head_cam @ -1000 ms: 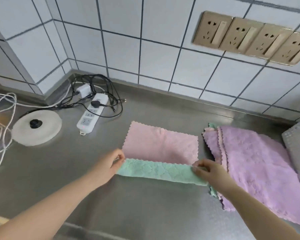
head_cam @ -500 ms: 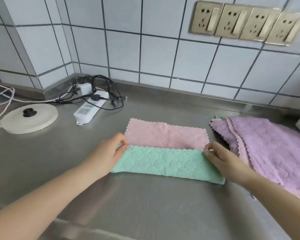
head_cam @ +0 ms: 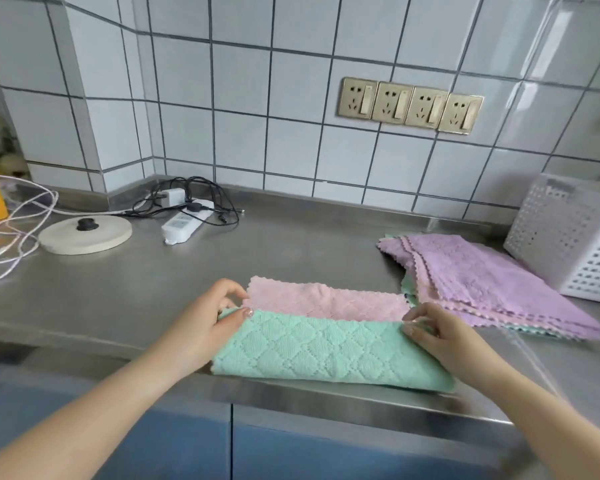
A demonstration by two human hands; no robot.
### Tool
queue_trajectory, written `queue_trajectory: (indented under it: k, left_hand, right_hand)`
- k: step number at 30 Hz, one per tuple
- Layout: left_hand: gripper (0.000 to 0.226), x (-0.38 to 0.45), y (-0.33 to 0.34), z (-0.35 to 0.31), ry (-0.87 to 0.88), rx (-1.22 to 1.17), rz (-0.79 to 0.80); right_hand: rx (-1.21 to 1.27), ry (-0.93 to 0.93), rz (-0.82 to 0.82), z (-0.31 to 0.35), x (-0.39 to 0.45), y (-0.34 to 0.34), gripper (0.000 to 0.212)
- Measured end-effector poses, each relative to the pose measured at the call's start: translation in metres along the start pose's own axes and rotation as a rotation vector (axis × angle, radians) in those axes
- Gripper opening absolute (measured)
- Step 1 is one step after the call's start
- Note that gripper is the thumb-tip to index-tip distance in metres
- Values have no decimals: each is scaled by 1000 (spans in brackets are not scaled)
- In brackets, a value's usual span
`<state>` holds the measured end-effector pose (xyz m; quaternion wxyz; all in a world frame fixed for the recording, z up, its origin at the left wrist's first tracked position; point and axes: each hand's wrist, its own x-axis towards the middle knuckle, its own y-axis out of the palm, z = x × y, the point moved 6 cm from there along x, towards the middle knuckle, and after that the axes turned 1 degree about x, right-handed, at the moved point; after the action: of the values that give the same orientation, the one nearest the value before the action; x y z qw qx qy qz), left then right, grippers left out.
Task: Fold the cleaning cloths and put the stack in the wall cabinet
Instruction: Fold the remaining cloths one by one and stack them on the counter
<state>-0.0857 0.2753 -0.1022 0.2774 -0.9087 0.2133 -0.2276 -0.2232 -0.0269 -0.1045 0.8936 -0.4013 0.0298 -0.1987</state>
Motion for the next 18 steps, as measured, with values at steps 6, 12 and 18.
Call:
queue_trajectory:
  k: [6, 12, 18]
  left_hand:
    - [26, 49, 10, 9, -50, -62, -90]
    - [49, 95, 16, 30, -95, 73, -102]
    - [58, 118, 24, 40, -114, 181, -37]
  right_hand:
    - [4, 34, -147, -6, 40, -16, 15]
    - [-107, 64, -129, -10, 81, -8, 26]
    - [-176, 115, -70, -20, 103, 0, 28]
